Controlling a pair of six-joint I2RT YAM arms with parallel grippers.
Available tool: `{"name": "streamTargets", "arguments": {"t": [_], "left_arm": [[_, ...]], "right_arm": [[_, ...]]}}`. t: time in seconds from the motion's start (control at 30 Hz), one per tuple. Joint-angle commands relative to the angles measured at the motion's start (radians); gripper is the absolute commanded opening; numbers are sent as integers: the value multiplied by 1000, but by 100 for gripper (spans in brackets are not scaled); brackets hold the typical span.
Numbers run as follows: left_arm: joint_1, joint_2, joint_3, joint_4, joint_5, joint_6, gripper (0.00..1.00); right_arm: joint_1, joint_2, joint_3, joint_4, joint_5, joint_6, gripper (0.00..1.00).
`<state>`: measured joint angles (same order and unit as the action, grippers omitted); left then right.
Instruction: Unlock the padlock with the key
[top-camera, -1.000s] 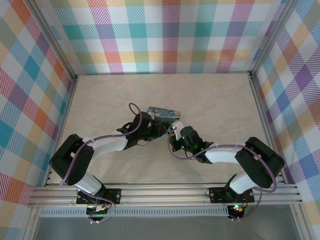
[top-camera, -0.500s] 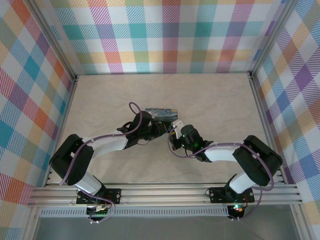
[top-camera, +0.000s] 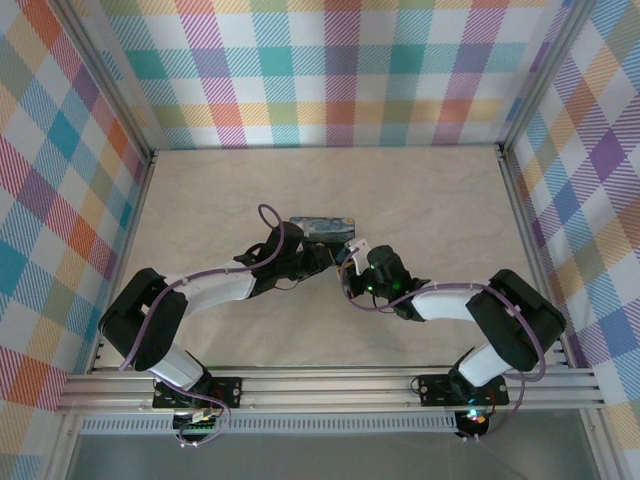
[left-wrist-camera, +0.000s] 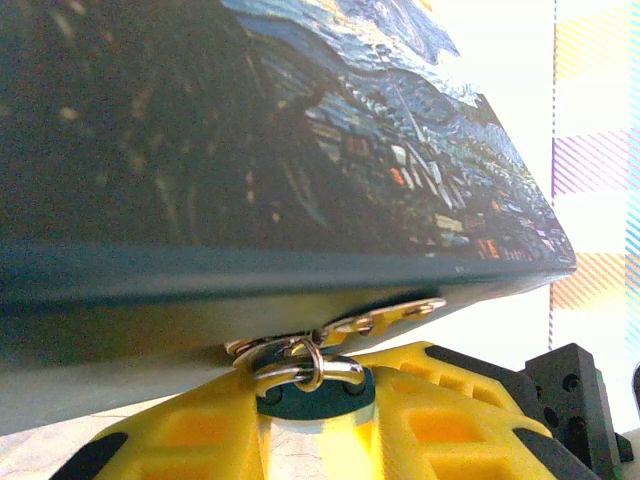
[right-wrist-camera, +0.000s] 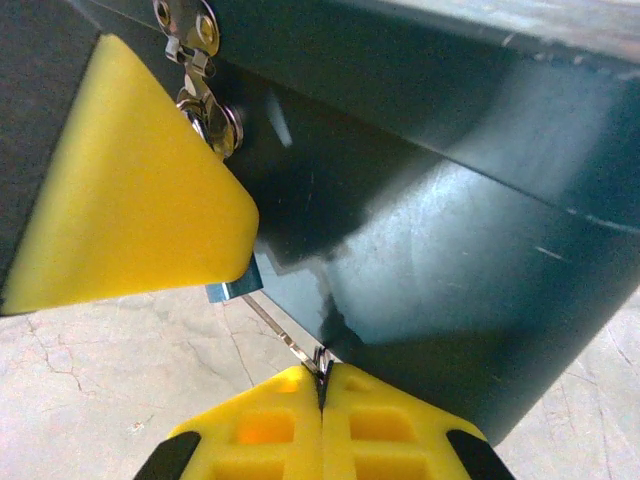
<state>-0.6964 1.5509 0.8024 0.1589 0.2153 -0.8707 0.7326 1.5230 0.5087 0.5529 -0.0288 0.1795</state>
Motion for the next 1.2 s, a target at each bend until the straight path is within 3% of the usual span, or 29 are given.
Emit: {"name": "streamTargets", "arguments": {"t": [0.0, 1.17], "left_arm": [[-25, -5, 20, -1, 25, 23, 27], [-25, 6, 34, 12, 45, 13, 27]], "right_arm": [[-7, -34, 4, 98, -67, 18, 0], [-38, 15, 7, 154, -149, 53, 0]]}}
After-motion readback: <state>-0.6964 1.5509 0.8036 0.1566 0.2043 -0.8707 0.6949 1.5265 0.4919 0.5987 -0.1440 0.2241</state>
